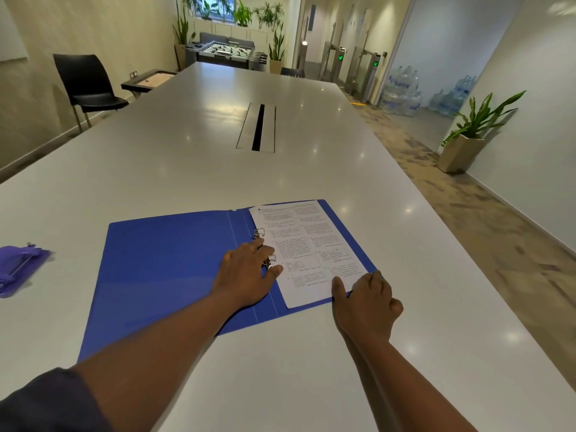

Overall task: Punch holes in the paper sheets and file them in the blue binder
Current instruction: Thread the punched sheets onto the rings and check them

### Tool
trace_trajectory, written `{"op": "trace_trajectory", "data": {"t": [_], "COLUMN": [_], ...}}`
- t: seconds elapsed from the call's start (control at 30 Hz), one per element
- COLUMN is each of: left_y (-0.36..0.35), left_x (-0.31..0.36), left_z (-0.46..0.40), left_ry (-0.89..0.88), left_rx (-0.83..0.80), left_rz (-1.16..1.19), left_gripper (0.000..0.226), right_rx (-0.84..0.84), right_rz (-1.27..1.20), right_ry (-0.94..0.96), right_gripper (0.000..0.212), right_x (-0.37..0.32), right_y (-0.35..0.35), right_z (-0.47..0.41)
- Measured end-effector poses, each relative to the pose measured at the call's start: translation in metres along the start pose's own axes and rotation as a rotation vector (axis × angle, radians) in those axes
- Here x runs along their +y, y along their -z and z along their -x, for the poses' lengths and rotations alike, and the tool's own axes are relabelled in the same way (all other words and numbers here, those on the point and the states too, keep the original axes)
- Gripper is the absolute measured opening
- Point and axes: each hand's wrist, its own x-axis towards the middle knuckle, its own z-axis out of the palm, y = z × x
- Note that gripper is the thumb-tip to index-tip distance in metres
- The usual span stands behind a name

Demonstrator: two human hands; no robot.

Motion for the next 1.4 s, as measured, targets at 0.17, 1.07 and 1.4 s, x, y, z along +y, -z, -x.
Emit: {"op": "trace_trajectory", "data": {"t": [0.17, 1.07, 1.4], "left_y": [-0.001, 0.011, 0.075], "left_x": [-0.001, 0.001, -0.008], "left_z": [-0.001, -0.001, -0.008], "left_ry": [-0.001, 0.047, 0.350], "left_rx": [-0.004, 0.021, 0.059], "left_rz": [0.008, 0.219, 1.201], "left_gripper": [0.058, 0.071, 0.103], "right_rx": [-0.024, -0.081, -0.276], "right_rz": [0.012, -1.138, -0.851], "right_ry": [-0.008, 0.017, 0.498], "right_gripper": [0.073, 0.013, 0.010], "right_x": [-0.001, -0.053, -0.090], "right_y": [-0.002, 0.061, 0.075], "right_z": [-0.003, -0.013, 0.018]}}
